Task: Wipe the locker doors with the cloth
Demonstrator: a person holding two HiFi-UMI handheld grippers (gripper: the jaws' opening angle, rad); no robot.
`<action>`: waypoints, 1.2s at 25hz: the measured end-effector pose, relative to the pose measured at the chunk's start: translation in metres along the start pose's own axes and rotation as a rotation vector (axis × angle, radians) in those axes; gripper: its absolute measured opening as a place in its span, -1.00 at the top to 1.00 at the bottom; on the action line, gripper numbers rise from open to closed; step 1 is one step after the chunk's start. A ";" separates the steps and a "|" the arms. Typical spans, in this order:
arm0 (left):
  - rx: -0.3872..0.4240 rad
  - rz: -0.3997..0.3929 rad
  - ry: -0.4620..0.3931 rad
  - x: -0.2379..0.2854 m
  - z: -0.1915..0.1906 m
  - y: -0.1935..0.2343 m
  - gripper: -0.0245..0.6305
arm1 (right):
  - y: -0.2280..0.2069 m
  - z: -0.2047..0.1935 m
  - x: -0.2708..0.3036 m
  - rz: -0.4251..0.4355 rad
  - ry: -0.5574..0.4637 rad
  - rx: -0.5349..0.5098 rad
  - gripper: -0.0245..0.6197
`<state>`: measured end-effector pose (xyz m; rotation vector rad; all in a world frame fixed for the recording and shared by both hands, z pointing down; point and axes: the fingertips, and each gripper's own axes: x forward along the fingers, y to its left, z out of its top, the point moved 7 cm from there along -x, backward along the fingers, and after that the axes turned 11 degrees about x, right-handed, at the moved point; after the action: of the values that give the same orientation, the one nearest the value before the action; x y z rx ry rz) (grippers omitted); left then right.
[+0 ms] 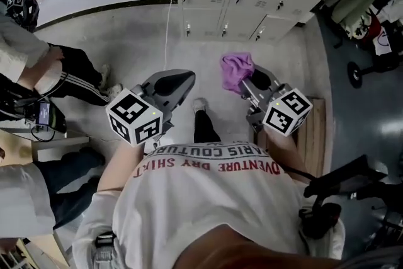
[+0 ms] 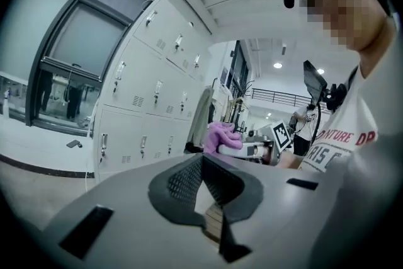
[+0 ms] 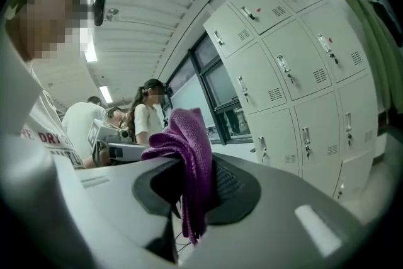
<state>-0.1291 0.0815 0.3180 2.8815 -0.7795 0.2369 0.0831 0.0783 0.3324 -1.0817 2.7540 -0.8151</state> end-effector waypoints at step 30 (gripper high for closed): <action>0.159 0.055 -0.064 -0.069 0.023 -0.467 0.93 | 0.217 -0.088 -0.411 0.060 -0.015 -0.133 0.75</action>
<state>0.0527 0.5101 0.2354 3.0328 -0.8901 0.2233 0.2359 0.5181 0.2485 -1.0151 2.8479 -0.6209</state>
